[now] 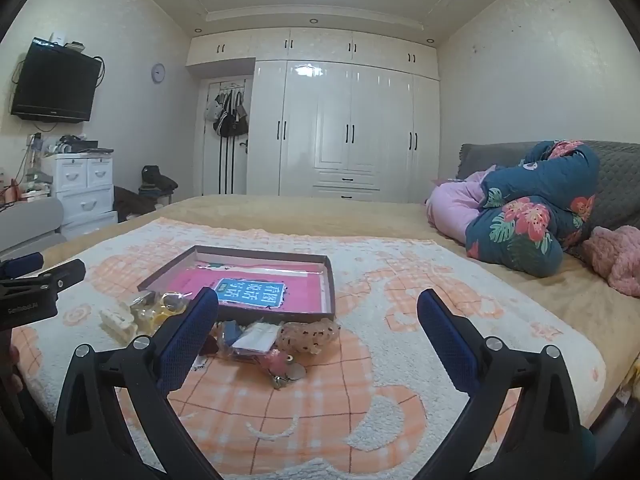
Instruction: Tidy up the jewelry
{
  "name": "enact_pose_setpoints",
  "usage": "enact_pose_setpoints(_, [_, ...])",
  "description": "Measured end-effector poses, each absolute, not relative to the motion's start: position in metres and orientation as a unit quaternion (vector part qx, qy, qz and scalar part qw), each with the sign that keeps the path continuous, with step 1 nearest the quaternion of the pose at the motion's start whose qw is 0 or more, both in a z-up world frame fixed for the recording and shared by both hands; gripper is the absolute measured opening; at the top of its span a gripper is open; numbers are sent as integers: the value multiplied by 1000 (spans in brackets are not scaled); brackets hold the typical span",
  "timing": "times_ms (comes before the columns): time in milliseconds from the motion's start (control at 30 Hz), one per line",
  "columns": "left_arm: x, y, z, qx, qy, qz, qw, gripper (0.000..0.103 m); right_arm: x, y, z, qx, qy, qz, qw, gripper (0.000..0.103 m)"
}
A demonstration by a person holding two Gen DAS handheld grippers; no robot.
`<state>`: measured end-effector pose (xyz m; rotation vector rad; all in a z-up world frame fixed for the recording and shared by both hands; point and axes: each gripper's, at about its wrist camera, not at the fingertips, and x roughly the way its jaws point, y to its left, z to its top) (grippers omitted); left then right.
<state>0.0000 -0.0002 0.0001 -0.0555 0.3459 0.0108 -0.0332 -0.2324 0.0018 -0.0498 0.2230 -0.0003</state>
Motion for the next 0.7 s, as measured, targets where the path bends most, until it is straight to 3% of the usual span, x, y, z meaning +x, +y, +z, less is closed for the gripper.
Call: enact_pose_setpoints(700, [2, -1, 2, -26, 173, 6, 985, 92, -34, -226, 1, -32, 112, 18, 993, 97])
